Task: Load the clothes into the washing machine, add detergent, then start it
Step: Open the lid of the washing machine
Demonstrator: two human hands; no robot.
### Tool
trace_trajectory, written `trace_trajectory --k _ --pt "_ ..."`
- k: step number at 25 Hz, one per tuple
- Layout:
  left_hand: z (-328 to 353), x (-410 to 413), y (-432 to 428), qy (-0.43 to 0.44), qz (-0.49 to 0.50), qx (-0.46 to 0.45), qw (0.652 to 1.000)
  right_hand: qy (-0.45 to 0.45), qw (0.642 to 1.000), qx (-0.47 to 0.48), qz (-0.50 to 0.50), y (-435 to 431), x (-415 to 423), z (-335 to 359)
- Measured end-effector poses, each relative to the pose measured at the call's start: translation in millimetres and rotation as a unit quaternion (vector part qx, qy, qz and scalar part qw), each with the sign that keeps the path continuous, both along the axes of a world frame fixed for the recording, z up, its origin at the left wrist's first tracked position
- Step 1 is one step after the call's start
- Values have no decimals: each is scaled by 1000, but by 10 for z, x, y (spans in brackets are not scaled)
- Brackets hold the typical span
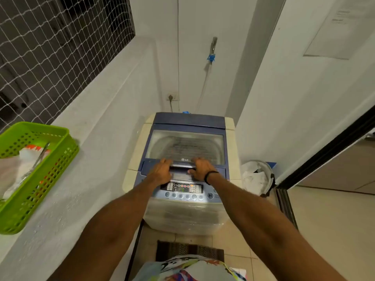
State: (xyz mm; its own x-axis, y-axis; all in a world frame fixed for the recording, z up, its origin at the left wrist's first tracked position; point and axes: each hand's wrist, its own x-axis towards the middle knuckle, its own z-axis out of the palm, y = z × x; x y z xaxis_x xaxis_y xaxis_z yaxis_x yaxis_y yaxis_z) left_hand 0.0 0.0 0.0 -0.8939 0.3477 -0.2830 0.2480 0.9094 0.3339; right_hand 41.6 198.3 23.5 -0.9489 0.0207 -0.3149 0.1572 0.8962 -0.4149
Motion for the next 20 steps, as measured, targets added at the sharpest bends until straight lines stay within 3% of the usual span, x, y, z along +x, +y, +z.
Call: trace_trajectory --k 4,9,14,20 --pt "-188 92 -34 -91 -8 -18 996 -74 994 46 67 -46 55 -233" --pt "-187 10 -82 -112 -11 17 994 -108 990 63 59 -105 12 -377" --pt "-59 -254 7 -164 -33 -62 984 -179 975 107 75 -137 -253 -404" --pt "58 -480 141 -203 -154 -156 954 -247 954 140 93 -248 -439 -306"
